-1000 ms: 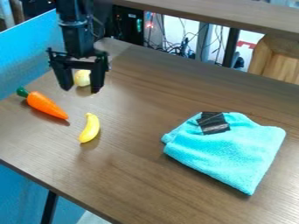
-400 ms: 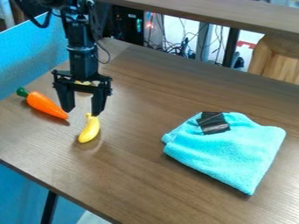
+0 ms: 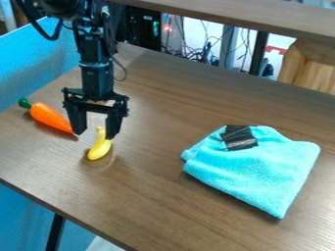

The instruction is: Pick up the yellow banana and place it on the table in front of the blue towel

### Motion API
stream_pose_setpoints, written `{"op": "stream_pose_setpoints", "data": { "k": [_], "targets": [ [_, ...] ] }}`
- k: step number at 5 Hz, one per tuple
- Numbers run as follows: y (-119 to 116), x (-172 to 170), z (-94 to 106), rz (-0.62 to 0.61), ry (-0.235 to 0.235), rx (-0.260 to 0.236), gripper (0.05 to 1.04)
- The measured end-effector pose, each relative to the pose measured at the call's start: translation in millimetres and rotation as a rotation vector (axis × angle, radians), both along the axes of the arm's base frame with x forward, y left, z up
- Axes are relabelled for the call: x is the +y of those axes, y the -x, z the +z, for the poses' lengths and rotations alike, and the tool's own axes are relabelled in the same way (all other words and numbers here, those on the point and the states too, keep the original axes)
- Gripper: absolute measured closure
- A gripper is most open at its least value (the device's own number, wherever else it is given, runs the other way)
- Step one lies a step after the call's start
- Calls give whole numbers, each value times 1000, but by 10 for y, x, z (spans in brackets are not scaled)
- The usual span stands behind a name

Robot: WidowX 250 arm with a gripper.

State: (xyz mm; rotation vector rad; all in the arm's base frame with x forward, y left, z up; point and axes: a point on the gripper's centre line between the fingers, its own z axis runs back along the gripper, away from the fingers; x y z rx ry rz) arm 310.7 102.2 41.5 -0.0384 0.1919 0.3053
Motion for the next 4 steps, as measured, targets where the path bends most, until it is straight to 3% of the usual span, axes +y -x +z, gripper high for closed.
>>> {"op": "stream_pose_setpoints", "data": {
  "k": [3, 4],
  "targets": [
    [4, -30, -193, 16, 29, 31, 122],
    [-33, -43, -190, 32, 38, 8, 412]
  ]
}}
